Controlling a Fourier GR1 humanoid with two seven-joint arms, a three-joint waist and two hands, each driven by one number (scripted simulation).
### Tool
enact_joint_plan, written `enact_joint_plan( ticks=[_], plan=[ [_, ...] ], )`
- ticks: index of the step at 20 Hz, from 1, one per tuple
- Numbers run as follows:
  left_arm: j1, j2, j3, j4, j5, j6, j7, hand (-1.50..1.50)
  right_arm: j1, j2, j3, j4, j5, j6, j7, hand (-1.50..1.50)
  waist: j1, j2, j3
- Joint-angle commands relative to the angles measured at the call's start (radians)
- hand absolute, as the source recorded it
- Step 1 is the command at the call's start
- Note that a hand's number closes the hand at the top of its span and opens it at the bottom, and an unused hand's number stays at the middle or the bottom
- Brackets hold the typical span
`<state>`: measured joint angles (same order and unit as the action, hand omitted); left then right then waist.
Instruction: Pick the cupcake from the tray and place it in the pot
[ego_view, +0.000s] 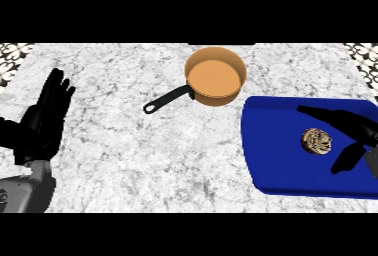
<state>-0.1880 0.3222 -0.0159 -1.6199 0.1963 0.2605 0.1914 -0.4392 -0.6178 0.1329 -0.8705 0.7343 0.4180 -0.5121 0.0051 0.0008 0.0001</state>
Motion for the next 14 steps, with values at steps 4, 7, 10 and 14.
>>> enact_joint_plan(
  ticks=[4,7,10,14],
  plan=[
    [0.003,0.0,0.061,0.04,-0.007,-0.085,-0.031,0.0,-0.044,0.035,-0.042,0.168,0.086,-0.081,-0.07,-1.5,0.002,0.001,0.0],
    [0.02,-0.017,0.038,-0.043,-0.027,-0.042,0.022,0.0,0.019,0.066,0.034,0.124,0.147,-0.153,-0.132,1.5,0.005,0.0,0.001],
    [0.035,-0.008,0.064,-0.072,-0.023,-0.059,0.04,0.0,-0.027,0.079,0.029,0.081,0.161,-0.125,-0.112,1.5,0.002,-0.001,0.0],
    [-0.081,-0.048,0.074,0.101,-0.045,-0.07,-0.01,0.0,-0.052,0.075,-0.011,0.185,0.179,-0.179,-0.207,1.5,-0.002,0.002,0.0]
  ],
)
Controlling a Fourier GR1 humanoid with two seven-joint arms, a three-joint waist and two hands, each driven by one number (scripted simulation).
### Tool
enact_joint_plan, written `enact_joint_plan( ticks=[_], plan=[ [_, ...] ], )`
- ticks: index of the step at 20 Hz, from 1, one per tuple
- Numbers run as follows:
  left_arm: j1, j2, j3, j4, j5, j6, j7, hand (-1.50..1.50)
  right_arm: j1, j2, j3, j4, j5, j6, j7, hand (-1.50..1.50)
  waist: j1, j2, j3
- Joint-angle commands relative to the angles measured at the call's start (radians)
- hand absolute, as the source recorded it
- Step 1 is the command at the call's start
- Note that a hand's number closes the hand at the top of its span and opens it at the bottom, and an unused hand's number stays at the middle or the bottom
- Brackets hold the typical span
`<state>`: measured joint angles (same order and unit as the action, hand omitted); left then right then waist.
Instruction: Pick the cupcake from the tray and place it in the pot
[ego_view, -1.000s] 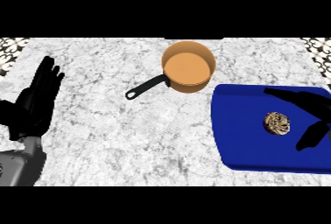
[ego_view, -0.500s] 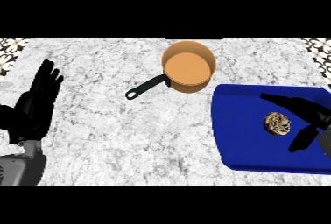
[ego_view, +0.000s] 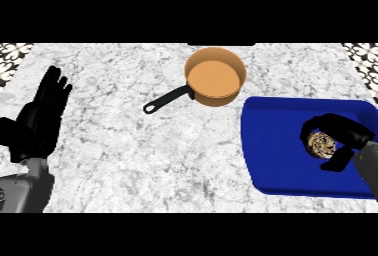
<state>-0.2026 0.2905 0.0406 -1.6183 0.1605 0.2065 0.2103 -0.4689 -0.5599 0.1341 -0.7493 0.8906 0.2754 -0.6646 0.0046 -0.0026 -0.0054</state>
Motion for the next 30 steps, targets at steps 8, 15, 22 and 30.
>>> enact_joint_plan(
  ticks=[8,15,22,30],
  plan=[
    [0.028,-0.044,0.015,-0.005,-0.044,-0.026,-0.029,0.0,0.017,-0.011,-0.058,-0.01,0.034,-0.009,-0.068,1.5,-0.005,0.002,0.005],
    [0.017,-0.022,0.012,-0.014,-0.028,-0.024,0.028,0.0,-0.04,0.542,0.285,-0.316,0.158,0.069,0.25,1.5,0.01,-0.029,-0.002],
    [0.017,-0.034,0.025,0.0,-0.025,-0.011,0.018,0.0,0.046,0.557,0.358,-0.667,-0.09,-0.002,0.595,1.5,-0.022,-0.029,0.005],
    [0.004,-0.025,0.032,-0.002,-0.038,-0.004,0.025,0.0,-0.026,0.559,0.418,-1.1,-0.172,-0.208,1.086,1.5,-0.026,-0.02,0.004]
  ],
)
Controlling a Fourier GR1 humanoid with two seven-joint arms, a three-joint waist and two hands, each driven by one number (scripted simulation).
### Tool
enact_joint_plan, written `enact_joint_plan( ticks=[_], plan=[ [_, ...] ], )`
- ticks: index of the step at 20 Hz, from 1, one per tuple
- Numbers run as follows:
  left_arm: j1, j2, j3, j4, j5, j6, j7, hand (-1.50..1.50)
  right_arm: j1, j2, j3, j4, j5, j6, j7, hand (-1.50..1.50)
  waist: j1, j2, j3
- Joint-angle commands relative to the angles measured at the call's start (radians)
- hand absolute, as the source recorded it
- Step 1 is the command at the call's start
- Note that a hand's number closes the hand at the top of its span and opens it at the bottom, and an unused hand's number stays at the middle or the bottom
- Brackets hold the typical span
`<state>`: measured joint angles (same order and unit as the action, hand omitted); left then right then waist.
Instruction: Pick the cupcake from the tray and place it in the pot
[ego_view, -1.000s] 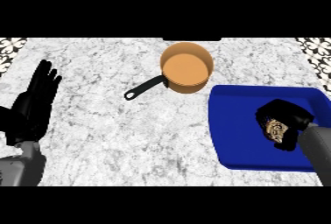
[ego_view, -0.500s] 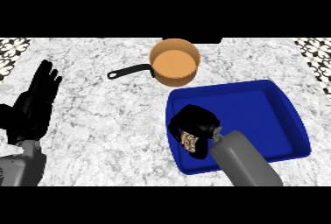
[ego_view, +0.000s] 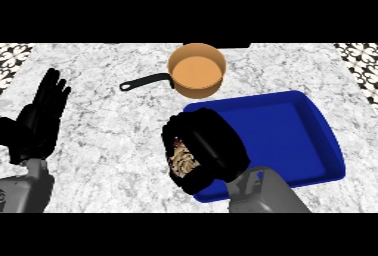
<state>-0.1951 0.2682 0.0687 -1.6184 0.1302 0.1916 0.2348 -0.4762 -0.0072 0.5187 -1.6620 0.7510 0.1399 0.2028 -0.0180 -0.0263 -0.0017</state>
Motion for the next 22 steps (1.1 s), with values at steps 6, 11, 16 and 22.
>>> enact_joint_plan(
  ticks=[6,11,16,22],
  plan=[
    [0.01,-0.003,0.008,-0.013,0.021,-0.037,-0.025,0.0,-0.2,0.007,0.064,-0.293,0.033,-0.128,0.585,1.5,0.02,0.02,0.0],
    [0.026,-0.025,-0.004,0.013,-0.008,-0.045,-0.072,0.0,-0.387,0.007,-0.111,-0.143,-0.088,-0.111,0.612,1.5,0.027,0.026,0.001],
    [-0.031,-0.008,0.029,0.045,-0.003,-0.051,-0.049,0.0,-0.403,0.007,-0.28,0.051,-0.126,-0.118,0.396,1.5,0.026,0.029,0.001],
    [0.0,-0.006,0.031,-0.042,-0.005,-0.044,0.0,0.0,-0.35,0.004,-0.388,0.199,-0.223,-0.209,0.221,1.5,0.03,0.029,0.002]
  ],
)
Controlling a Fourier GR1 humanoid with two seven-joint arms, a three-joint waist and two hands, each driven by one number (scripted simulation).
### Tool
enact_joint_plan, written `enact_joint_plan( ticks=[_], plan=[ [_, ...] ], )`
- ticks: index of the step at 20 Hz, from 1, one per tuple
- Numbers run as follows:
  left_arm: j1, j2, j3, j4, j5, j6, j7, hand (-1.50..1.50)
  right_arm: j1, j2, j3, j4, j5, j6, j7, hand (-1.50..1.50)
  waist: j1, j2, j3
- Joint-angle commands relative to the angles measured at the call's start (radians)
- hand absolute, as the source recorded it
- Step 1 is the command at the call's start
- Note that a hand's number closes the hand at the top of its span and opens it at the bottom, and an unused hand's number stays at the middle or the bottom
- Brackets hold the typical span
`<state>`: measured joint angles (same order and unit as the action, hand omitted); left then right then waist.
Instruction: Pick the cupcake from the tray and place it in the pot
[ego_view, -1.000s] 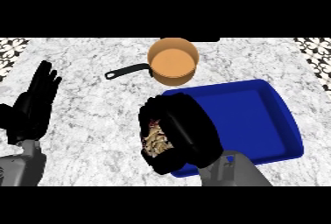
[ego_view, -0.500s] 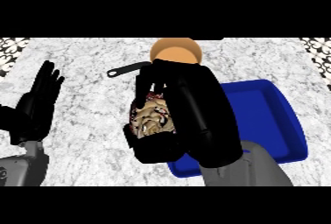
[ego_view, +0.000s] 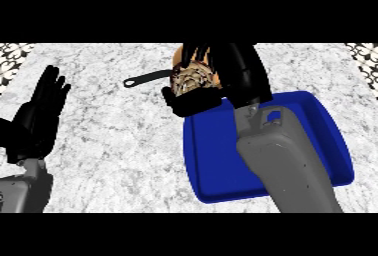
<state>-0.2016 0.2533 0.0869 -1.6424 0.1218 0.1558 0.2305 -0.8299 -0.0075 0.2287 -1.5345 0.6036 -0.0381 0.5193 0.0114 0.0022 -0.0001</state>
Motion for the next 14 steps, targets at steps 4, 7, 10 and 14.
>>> enact_joint_plan(
  ticks=[4,7,10,14],
  plan=[
    [-0.003,-0.006,-0.001,0.036,-0.009,-0.012,-0.029,0.0,-0.054,-0.133,0.023,0.219,0.233,-0.099,-0.136,1.5,0.001,0.005,-0.002],
    [-0.007,-0.035,-0.04,0.01,-0.043,0.013,-0.024,0.0,-0.125,-0.153,-0.009,0.403,0.287,-0.157,-0.186,1.5,0.017,0.009,-0.001],
    [-0.001,-0.016,-0.012,-0.005,-0.009,-0.011,0.012,0.0,-0.173,-0.129,-0.053,0.581,0.289,-0.239,-0.275,1.5,0.018,0.008,0.0],
    [-0.048,-0.028,-0.004,0.049,-0.02,-0.004,-0.009,0.0,-0.205,-0.077,-0.072,0.766,0.299,-0.309,-0.36,1.5,0.011,0.006,0.0]
  ],
)
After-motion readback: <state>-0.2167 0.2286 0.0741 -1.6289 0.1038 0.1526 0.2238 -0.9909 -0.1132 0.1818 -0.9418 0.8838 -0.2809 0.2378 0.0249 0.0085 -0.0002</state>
